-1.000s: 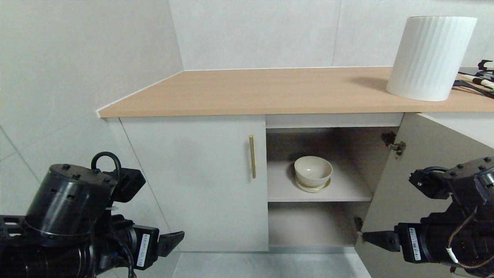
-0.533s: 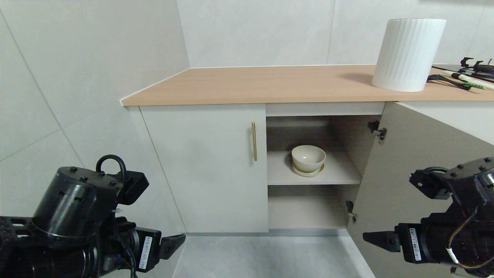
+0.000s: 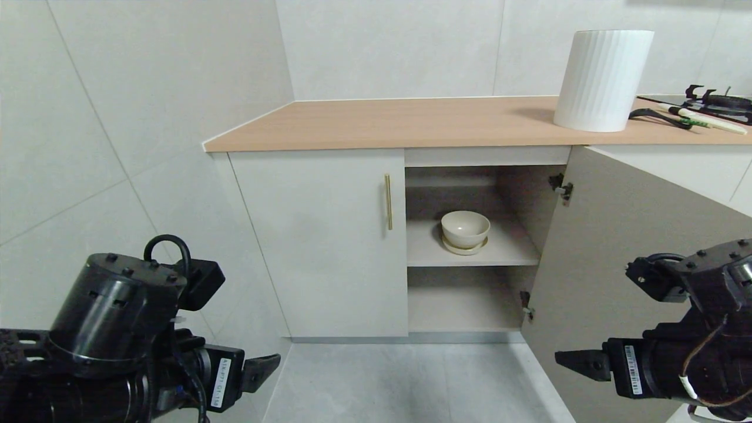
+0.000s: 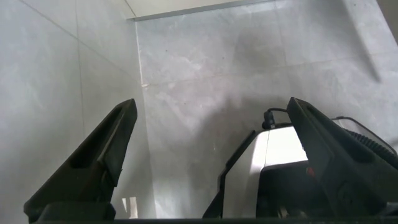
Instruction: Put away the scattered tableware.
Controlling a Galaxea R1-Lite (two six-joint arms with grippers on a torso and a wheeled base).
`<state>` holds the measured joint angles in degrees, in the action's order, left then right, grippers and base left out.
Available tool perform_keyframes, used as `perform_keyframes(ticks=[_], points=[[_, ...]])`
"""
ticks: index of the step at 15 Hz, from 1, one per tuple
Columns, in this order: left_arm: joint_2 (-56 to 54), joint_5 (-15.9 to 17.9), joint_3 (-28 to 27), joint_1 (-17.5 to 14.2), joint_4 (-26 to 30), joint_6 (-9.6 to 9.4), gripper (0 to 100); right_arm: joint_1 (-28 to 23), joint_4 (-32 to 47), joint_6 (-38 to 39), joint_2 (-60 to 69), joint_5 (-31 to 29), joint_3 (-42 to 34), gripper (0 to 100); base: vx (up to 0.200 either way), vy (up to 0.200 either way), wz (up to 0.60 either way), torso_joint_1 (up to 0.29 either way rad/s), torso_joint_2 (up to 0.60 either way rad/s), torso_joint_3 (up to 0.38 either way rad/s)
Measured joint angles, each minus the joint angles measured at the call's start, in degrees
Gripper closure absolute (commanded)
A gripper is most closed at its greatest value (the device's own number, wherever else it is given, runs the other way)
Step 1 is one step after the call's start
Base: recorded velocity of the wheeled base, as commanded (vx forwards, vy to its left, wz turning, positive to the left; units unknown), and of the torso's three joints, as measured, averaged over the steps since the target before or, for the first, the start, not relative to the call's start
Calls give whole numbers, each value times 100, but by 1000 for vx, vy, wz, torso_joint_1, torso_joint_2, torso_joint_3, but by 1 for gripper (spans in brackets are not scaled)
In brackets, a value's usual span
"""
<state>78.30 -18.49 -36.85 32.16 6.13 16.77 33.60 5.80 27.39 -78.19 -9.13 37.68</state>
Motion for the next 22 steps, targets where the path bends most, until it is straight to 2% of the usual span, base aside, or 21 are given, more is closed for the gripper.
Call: perform_keyframes(ticks=[4, 7, 10, 12, 15, 17, 20, 22], points=[[1, -9, -9, 0, 0, 0, 0, 5, 317, -38, 149, -15, 52, 0, 0, 0, 0, 0, 0, 0], [4, -110, -9, 0, 0, -2, 0, 5, 711, -317, 339, 5, 57, 0, 0, -200, 0, 1, -1, 2], [4, -110, -7, 6, -4, 0, 0, 5, 1403, -805, 612, 57, 88, 0, 0, -200, 0, 9, 5, -2], [4, -112, -7, -7, -1, 0, 0, 5, 2277, -1169, 851, 60, 167, 0, 0, -200, 0, 0, 5, 2], [6, -107, -7, 4, 2, 0, 0, 5, 3383, -1396, 1126, 5, 399, 0, 0, -200, 0, -4, 4, 5], [9, -110, 0, 0, 5, -2, 0, -26, 3733, -1412, 1232, -50, 586, 0, 0, -100, 0, 1, -1, 1], [11, -105, 2, 4, 0, -2, 0, -367, 3803, -1407, 1303, -411, 733, 0, 0, 0, 0, 0, 0, 0], [12, -112, 4, -7, 5, 0, 0, -852, 3763, -1407, 1275, -580, 848, 0, 0, 0, 0, 0, 0, 0]])
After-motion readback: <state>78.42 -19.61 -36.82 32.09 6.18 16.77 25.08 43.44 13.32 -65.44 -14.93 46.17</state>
